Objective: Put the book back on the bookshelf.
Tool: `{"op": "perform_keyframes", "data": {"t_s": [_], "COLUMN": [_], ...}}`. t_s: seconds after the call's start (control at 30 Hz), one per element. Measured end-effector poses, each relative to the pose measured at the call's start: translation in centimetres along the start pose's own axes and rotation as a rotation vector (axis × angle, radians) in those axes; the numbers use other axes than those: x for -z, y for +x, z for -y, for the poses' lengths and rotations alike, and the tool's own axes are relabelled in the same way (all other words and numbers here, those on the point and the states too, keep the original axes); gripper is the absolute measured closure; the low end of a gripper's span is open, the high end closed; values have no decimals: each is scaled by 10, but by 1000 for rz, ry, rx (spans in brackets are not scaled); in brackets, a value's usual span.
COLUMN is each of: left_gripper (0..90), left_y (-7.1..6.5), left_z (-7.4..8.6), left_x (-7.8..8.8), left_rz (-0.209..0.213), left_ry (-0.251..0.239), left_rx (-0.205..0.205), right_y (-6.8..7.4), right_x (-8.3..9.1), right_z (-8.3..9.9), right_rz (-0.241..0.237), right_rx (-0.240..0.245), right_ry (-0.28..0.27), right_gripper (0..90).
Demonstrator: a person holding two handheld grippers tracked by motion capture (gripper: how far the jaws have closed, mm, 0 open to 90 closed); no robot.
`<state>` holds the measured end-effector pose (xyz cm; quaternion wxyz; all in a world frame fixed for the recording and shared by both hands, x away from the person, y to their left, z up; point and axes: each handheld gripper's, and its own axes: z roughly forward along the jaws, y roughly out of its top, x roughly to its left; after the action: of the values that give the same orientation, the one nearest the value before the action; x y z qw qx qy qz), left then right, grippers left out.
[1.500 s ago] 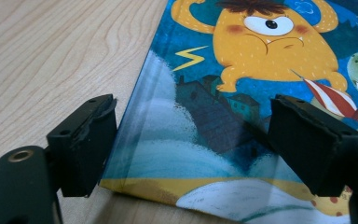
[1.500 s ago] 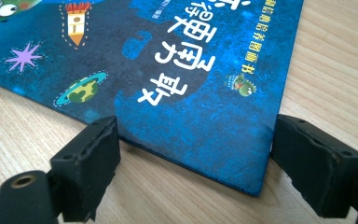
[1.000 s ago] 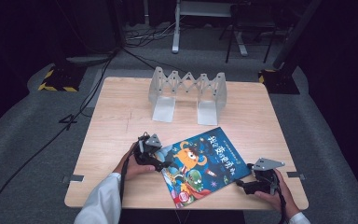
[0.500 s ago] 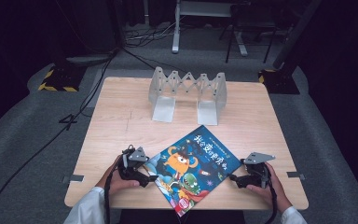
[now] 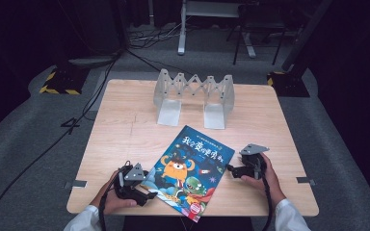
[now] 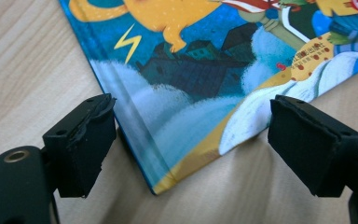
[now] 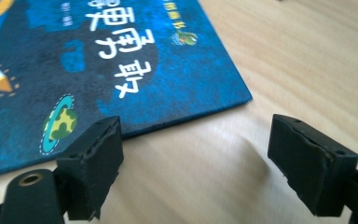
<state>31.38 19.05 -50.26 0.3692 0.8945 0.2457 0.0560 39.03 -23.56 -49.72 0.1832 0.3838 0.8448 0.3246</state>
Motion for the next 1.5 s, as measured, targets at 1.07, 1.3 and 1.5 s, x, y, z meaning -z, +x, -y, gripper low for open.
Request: {"op": "perform_keyframes", "data": {"t_s": [1.07,1.3,1.5], "left_gripper": [251,251,244], "left_y": [-33,-47,-57], "left_z": [-6,-14,-20], "left_x": [-12,-21,-28], "left_rz": [44,30,-15], "left_ry": [-35,-26,-17], "left_rx": [-24,-46,-76], "right_y": [10,6,8], "right_x": [1,10,22], "right_z": [2,12,21], "right_rz": [-68,-94,-125], "right_rx": [41,49,60], "right_ry": [-12,-8,16], "right_gripper": [198,204,233]}}
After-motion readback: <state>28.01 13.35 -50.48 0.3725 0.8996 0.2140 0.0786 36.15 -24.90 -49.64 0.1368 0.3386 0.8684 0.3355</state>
